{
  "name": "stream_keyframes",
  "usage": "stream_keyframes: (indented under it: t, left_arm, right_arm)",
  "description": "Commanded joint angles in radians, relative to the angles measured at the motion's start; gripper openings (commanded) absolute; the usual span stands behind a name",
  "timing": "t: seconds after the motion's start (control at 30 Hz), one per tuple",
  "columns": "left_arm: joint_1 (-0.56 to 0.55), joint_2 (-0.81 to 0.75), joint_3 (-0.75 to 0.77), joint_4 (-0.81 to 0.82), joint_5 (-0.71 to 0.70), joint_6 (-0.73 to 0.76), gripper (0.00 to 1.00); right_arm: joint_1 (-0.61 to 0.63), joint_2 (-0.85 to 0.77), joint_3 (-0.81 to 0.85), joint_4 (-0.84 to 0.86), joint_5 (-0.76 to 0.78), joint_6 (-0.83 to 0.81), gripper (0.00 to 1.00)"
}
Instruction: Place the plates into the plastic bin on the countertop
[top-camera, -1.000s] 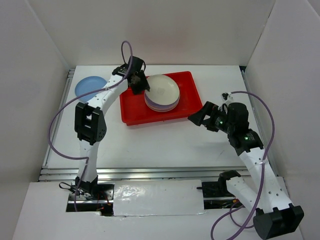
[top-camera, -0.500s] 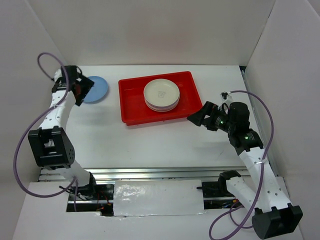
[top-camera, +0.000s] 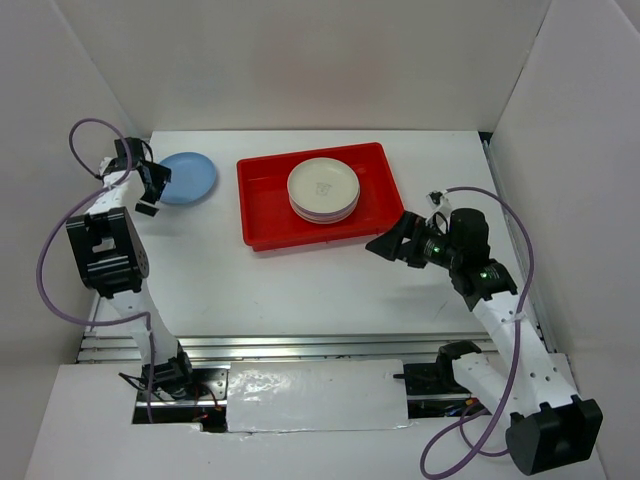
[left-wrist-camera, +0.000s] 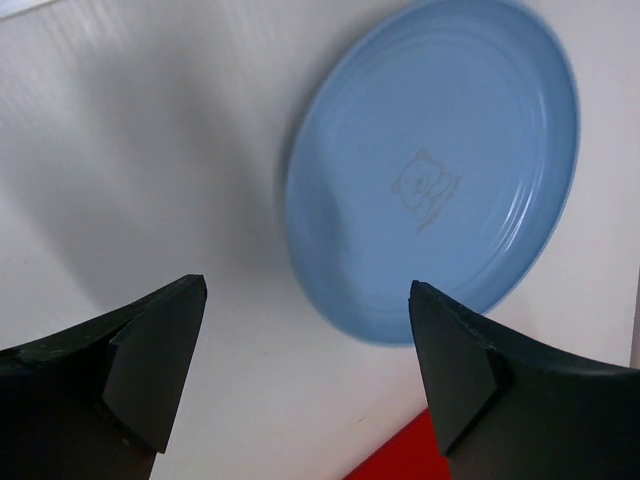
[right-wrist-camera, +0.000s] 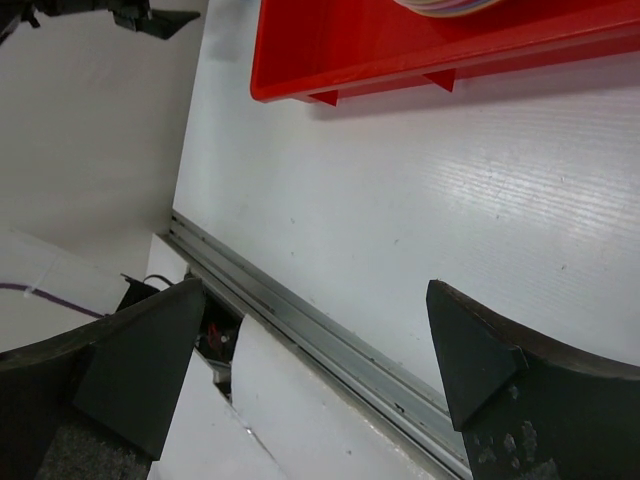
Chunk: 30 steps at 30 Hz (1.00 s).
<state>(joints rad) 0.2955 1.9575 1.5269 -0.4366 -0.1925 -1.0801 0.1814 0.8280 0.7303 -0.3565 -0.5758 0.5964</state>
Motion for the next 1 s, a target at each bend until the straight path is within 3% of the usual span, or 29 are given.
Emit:
stream_keyframes:
  t: [0.0, 0.1, 0.2, 0.33, 0.4, 0.43, 0.5, 0.53, 0.8, 0.9, 0.97]
  left_arm:
    - [0.007, 0.087, 0.108, -0.023, -0.031, -0.017, 0.95]
    - [-0.004, 0.190, 0.219, -0.152, -0.062, -0.037, 0.82]
    - [-0.009, 0.257, 0.265, -0.211, -0.071, -0.053, 0.83]
    - [-0.016, 0.258, 0.211, -0.153, -0.076, -0.064, 0.81]
    - [-0.018, 0.276, 0.223, -0.159, -0.074, -0.061, 0.64]
    - [-0.019, 0.297, 0.233, -0.168, -0.070, -0.060, 0.37]
    - [-0.018, 0.311, 0.257, -0.197, -0.059, -0.063, 0.04]
    - [-0.019, 0.301, 0.256, -0.197, -0.055, -0.066, 0.00]
    - [-0.042, -0.044, 0.133, -0.195, -0.148, -0.054, 0.00]
    - [-0.116, -0.273, 0.087, -0.171, -0.246, 0.005, 0.00]
    - [-0.188, -0.411, 0.023, -0.069, -0.228, 0.090, 0.00]
  right_arm:
    - [0.010, 0.000, -0.006, 0.042, -0.024, -0.023, 1.00]
    - [0.010, -0.003, 0.010, 0.016, -0.006, -0.038, 1.00]
    - [0.010, -0.007, 0.026, 0.002, 0.014, -0.046, 1.00]
    - [0.010, 0.002, 0.043, -0.004, 0.024, -0.049, 1.00]
    - [0.007, 0.005, 0.038, 0.007, 0.021, -0.041, 1.00]
    - [0.007, 0.008, 0.037, 0.011, 0.017, -0.040, 1.00]
    - [0.010, 0.013, 0.032, 0.017, 0.017, -0.037, 1.00]
    - [0.010, 0.013, 0.032, 0.017, 0.021, -0.035, 1.00]
    - [0.013, 0.020, 0.047, 0.010, 0.033, -0.033, 1.00]
    - [0.013, 0.022, 0.041, 0.022, 0.045, -0.026, 1.00]
    - [0.013, 0.028, 0.034, 0.036, 0.051, -0.020, 1.00]
